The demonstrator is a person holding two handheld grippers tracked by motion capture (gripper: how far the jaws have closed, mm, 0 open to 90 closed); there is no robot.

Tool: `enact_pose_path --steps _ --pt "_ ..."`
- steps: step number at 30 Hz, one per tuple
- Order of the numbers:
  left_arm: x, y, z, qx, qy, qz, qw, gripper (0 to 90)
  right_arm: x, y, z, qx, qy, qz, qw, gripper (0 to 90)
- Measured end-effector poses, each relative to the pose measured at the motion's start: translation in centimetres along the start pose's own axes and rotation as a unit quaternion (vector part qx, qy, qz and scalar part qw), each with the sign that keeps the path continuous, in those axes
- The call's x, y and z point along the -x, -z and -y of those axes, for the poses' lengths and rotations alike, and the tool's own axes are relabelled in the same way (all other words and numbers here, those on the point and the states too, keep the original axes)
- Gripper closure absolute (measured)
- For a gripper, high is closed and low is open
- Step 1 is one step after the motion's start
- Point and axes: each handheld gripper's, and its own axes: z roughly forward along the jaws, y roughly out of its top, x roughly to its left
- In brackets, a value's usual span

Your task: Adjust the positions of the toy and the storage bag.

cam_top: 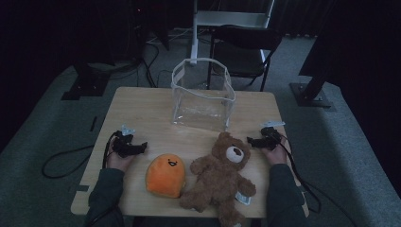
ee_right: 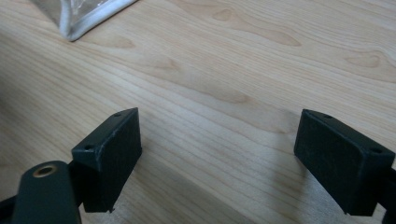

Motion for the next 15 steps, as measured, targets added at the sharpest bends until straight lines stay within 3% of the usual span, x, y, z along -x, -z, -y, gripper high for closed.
enact_pose_path --steps 7,15 --pt "0.06 0.04 -0.06 -0.003 0.002 -0.001 1.0 20.0 -0.09 0.05 0.05 0.0 -0.005 0.005 1.0 14.2" --pt "0.25 0.25 -0.14 -0.005 0.0 0.003 1.0 27.2 -0.14 0.11 0.11 0.0 -0.004 0.004 1.0 14.0"
